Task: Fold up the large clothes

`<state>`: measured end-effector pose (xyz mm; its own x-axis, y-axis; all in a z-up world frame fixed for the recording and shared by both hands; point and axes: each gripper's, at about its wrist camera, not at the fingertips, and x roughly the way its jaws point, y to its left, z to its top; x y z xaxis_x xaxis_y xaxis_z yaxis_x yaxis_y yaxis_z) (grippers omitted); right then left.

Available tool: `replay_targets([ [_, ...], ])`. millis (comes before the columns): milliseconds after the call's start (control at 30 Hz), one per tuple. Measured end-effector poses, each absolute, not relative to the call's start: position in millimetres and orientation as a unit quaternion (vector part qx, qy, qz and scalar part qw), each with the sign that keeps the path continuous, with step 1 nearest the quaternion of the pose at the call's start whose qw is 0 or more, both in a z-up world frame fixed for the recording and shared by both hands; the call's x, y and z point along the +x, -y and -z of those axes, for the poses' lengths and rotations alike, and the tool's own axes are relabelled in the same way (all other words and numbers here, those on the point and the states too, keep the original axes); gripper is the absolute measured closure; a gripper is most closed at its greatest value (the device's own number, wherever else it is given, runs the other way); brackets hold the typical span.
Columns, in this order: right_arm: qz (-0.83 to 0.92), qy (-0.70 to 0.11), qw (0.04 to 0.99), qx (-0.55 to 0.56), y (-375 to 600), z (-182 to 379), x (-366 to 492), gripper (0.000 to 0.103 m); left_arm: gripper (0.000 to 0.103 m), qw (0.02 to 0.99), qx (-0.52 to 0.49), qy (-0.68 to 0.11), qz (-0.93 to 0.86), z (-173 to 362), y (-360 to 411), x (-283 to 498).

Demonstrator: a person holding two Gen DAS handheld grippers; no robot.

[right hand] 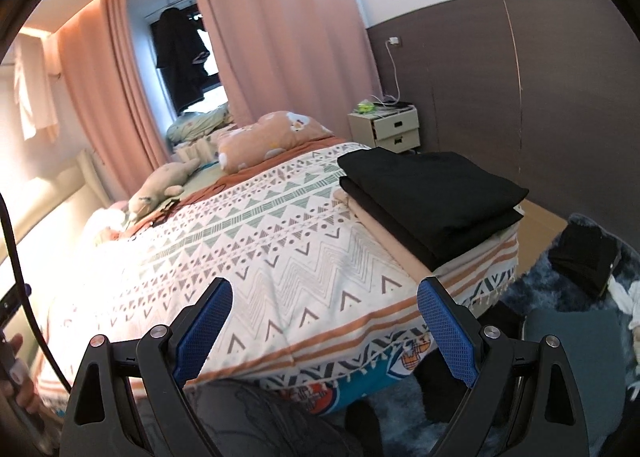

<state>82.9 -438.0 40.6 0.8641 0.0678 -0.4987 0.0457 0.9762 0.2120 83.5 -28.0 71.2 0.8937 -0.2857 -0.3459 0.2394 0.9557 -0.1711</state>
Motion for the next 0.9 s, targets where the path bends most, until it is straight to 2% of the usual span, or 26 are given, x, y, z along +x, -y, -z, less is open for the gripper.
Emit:
replay_targets([
  [133,-0.004,-0.258,0.963,0.076,427.1,-31.5,64.1,0.009,0.001,0.970,-0.084,-0.187,0.129,-58.3,26.5,61.2],
  [467,-0.012,-0.251,0.967,0.033,414.3,-9.5,25.2,0.009,0.001,0.979,-0.053,-0.184,0.068,-31.1,36.4,14.1],
  [900,-0.019,-0.226,0.974,0.027,410.0,-8.3,7.6,0.009,0.001,0.983,-0.031,-0.169,0.069,-27.5,42.3,-22.6],
])
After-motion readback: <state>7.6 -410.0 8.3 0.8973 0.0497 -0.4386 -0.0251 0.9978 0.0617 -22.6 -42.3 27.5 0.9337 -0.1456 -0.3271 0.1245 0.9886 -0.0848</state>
